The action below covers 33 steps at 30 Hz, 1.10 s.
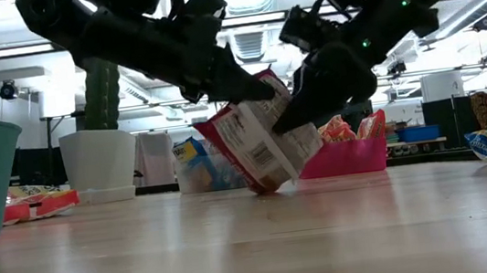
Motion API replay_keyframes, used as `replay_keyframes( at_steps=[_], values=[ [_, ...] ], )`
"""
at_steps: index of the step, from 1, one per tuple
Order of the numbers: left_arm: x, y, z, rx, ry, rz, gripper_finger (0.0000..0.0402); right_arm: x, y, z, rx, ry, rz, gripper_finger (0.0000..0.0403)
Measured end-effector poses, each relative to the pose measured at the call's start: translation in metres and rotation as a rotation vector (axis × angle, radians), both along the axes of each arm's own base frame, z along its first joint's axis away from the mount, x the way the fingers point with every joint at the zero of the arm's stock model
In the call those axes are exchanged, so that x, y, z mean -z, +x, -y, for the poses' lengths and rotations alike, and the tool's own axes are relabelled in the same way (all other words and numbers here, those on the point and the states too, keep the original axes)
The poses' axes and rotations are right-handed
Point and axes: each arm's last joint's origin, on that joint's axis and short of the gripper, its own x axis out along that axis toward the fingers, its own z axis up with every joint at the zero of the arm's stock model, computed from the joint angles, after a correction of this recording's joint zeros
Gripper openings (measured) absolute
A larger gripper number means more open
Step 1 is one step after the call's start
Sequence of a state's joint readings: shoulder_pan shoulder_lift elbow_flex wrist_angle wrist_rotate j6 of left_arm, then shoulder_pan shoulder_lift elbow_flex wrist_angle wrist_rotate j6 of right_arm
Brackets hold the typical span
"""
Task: Sort Maruchan noodles
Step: Put the red noodle pack into the green bin
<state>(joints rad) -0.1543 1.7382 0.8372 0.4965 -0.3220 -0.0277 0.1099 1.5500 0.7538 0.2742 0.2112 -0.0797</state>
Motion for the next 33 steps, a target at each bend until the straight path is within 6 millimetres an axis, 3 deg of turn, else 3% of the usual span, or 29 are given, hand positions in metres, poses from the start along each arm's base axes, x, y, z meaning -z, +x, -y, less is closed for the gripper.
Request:
replay_keyframes(
  at_steps=[6, 16, 23, 33],
  values=[
    [0.000, 0.000, 0.001, 0.003, 0.000, 0.000, 0.0006, 0.008, 0.012, 0.000, -0.018, -0.020, -0.031, 0.0196],
    [-0.001, 0.000, 0.001, 0.004, 0.001, 0.001, 0.0021, 0.010, 0.015, 0.000, -0.018, -0.020, -0.043, 0.0025],
    [-0.017, -0.013, -0.001, 0.008, 0.020, -0.059, 0.0022, 0.004, 0.013, 0.000, -0.017, -0.013, -0.033, 0.0027],
    [-0.068, -0.053, -0.005, 0.017, 0.036, -0.090, 0.0022, 0.001, 0.011, -0.001, 0.027, 0.056, -0.011, 0.0027]
  ],
)
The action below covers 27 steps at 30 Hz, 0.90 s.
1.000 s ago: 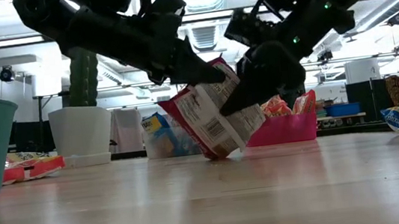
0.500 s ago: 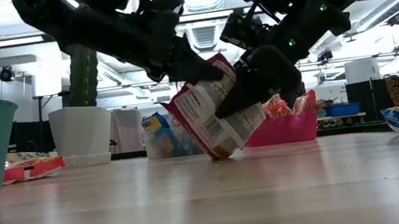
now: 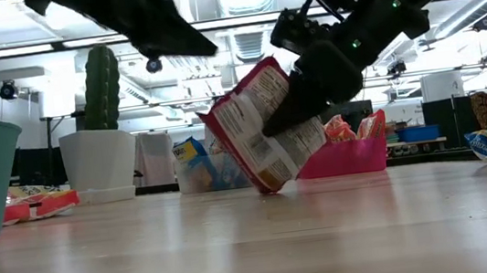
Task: Sort Maruchan noodles
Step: Put the red noodle pack into the green bin
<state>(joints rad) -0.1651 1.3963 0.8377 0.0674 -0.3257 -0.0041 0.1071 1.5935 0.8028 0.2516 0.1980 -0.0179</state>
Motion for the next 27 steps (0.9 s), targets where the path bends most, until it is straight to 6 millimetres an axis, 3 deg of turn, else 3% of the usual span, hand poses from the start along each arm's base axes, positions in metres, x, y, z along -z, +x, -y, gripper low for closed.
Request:
replay_keyframes(
  at_steps=[6, 11, 15, 22, 27],
  values=[
    [-0.027, -0.025, -0.002, -0.010, -0.033, 0.035, 0.0022, -0.007, 0.005, -0.004, -0.002, 0.027, 0.112, 0.0027],
    [-0.038, -0.038, -0.004, -0.010, -0.040, 0.055, 0.0022, -0.017, 0.010, -0.009, -0.026, 0.099, 0.233, 0.0027],
    [-0.033, -0.043, -0.004, -0.002, -0.027, 0.046, 0.0022, -0.021, 0.014, -0.017, -0.073, 0.088, 0.324, 0.0027],
    [-0.019, -0.054, -0.002, -0.006, -0.086, 0.122, 0.0023, -0.010, 0.026, -0.023, -0.095, 0.089, 0.460, 0.0027],
    [-0.021, -0.060, 0.007, 0.053, -0.077, 0.212, 0.0023, 0.004, 0.032, -0.025, -0.091, 0.103, 0.443, 0.0027]
  ],
)
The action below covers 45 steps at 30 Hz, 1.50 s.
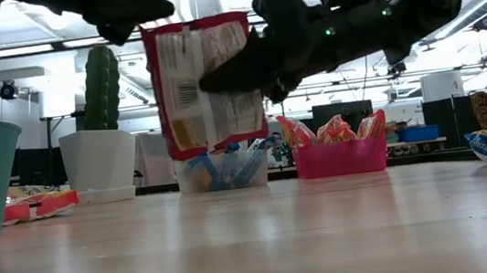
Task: Sort Maruchan noodles
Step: Put the red noodle pack into the green bin
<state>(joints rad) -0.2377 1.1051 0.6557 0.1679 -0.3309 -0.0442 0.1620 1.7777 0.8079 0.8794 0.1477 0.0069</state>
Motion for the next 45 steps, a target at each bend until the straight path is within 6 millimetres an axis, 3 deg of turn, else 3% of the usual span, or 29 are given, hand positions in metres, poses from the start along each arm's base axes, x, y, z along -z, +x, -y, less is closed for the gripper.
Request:
replay_keyframes(
  at_steps=[13, 19, 29, 45],
  values=[
    [-0.008, -0.042, -0.002, 0.044, 0.007, 0.110, 0.0023, -0.015, 0.047, -0.022, -0.113, -0.023, 0.096, 0.0027],
    [-0.015, -0.068, -0.009, 0.037, -0.050, 0.098, 0.0023, -0.024, 0.081, -0.037, -0.146, -0.099, 0.079, 0.0027],
    [-0.027, -0.095, -0.016, 0.023, -0.060, 0.155, 0.0023, -0.026, 0.135, -0.050, -0.146, -0.129, 0.100, 0.0027],
    [-0.030, -0.110, -0.021, 0.019, -0.075, 0.171, 0.0023, -0.056, 0.150, -0.059, -0.299, -0.024, 0.188, 0.0027]
  ],
)
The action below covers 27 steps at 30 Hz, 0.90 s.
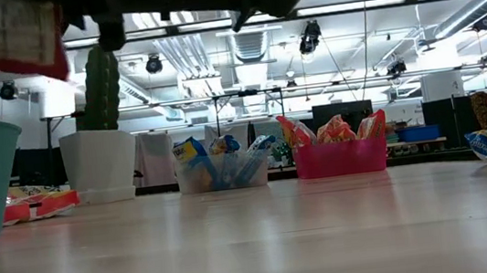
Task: Sort Maruchan noodles
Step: Put the red noodle pack into the green bin
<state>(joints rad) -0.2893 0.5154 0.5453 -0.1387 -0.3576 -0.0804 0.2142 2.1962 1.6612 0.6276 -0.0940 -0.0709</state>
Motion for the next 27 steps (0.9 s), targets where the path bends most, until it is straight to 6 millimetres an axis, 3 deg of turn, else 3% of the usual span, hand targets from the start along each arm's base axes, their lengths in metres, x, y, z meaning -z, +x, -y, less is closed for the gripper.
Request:
replay_keyframes(
  at_steps=[16, 27],
  values=[
    [0.000, 0.000, 0.000, -0.001, -0.008, 0.002, 0.0023, 0.035, 0.049, -0.025, -0.167, 0.122, -0.054, 0.0027],
    [0.000, 0.000, 0.000, -0.001, -0.006, -0.003, 0.0022, 0.046, 0.053, -0.027, -0.157, 0.191, -0.203, 0.0029]
  ],
)
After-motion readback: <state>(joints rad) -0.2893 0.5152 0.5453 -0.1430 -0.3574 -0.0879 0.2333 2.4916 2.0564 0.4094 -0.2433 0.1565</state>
